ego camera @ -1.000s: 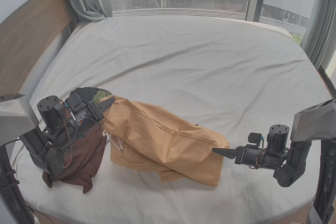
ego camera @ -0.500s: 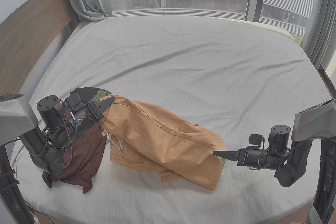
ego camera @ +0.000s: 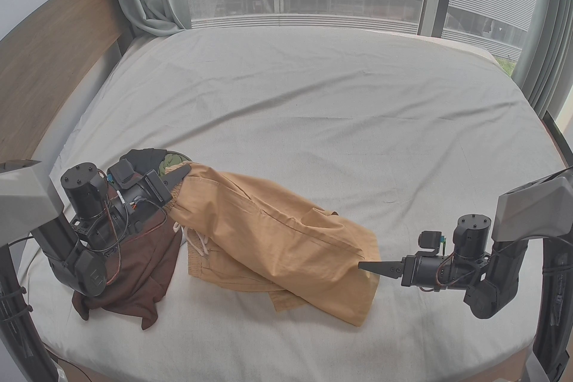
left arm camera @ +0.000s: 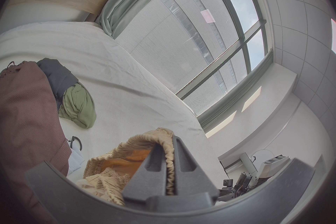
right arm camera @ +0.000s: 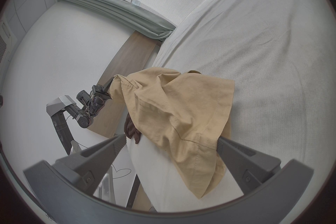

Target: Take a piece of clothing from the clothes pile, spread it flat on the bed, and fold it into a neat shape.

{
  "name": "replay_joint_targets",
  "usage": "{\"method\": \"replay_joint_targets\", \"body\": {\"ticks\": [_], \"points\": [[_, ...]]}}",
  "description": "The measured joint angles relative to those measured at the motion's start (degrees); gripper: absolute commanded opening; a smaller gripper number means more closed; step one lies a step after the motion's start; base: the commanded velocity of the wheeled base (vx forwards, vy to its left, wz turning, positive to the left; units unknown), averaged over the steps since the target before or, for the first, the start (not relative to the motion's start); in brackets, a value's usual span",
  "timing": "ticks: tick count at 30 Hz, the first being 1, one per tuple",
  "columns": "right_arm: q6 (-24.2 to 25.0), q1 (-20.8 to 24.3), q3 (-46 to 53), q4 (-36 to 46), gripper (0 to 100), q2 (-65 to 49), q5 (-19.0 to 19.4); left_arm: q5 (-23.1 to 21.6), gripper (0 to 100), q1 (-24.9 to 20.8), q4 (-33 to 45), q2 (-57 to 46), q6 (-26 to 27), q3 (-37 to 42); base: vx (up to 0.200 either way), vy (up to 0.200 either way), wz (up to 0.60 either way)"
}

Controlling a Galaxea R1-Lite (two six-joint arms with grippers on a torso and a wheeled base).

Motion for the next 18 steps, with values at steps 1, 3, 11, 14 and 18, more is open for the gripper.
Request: {"method": "replay_joint_targets", "body": {"ticks": [1, 3, 11, 14, 18], "points": [[0.0, 0.1, -0.8, 0.0, 100, 0.8, 0.0, 0.0, 0, 0.1, 0.0, 0.0, 0.0, 0.0, 0.0, 0.0, 0.0], [0.0, 0.2, -1.8, 0.0, 100, 1.8, 0.0, 0.0, 0, 0.3, 0.0, 0.1, 0.0, 0.0, 0.0, 0.0, 0.0], [0.1, 0.7, -3.4, -0.1, 100, 4.6, 0.0, 0.0, 0, 0.7, 0.0, 0.3, 0.0, 0.0, 0.0, 0.0, 0.0], [0.1, 0.5, -3.4, -0.1, 0, 4.6, 0.0, 0.0, 0, 0.7, -0.1, 0.5, 0.0, 0.0, 0.0, 0.0, 0.0], [0.1, 0.4, -3.1, -0.1, 0, 4.1, 0.0, 0.0, 0, 0.7, -0.1, 0.7, 0.0, 0.0, 0.0, 0.0, 0.0]]}}
